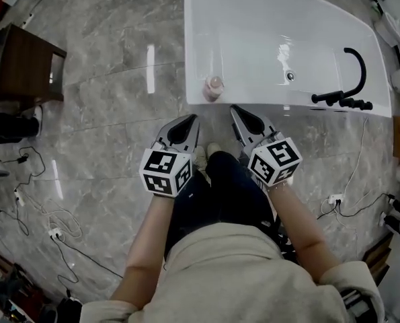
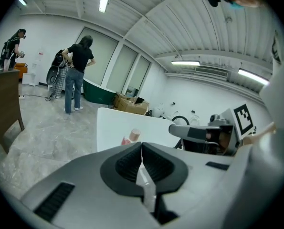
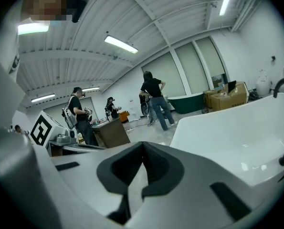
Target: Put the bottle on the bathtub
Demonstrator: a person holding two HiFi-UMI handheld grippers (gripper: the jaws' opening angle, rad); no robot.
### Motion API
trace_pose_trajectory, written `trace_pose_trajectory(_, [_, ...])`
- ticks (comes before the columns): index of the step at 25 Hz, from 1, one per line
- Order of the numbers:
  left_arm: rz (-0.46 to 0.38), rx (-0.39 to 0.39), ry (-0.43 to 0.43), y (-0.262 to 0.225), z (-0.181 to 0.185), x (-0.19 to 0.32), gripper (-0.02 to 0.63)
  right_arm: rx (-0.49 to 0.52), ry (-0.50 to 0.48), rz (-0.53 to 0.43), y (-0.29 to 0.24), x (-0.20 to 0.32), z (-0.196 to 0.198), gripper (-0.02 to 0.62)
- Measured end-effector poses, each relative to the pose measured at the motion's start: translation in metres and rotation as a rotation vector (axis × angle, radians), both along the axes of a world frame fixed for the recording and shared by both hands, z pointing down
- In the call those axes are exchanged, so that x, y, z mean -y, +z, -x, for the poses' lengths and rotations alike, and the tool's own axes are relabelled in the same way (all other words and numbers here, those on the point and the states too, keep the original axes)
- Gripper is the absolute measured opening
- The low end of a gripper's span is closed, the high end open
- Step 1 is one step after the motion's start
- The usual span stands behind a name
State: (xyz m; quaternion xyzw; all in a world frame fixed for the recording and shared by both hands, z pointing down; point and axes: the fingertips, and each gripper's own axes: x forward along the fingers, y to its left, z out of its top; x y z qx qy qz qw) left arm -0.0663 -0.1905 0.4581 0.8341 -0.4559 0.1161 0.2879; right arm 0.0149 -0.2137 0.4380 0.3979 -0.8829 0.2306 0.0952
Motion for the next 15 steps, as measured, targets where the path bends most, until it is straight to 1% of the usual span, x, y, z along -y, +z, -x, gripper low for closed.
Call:
trace_pose_trajectory(2, [-0.003,0.008,-0.004,-0.006,-0.002,0.001,0.008,0.039,-0.004,0.039,-0.003,-0.001,-0.001,-0.002])
trace_pose_trajectory(5, [-0.018,0.019,-0.002,-0.017,-0.007,0.001,0.008,0.070,-0.041,0.048,-0.016,-0.007,0.003,-0.002])
trace_pose_trajectory(11, [-0.015,0.020,-0.009,-0.038,-0.015,-0.002,0.008,-0.011,-0.189,-0.034,-0.040,-0.024,0.021,-0.002])
trace_pose_trajectory(13, [-0.009,0.034,-0.005,-0.042,-0.018,-0.003,0.008,-0.028,-0.210,-0.048,-0.044,-0.028,0.022,-0.002])
trace_pose_trajectory(15, [0.002,0.048,-0.011,-0.045,-0.019,-0.004,0.008,-0.036,-0.205,-0.041,-0.048,-0.028,0.020,-0.002])
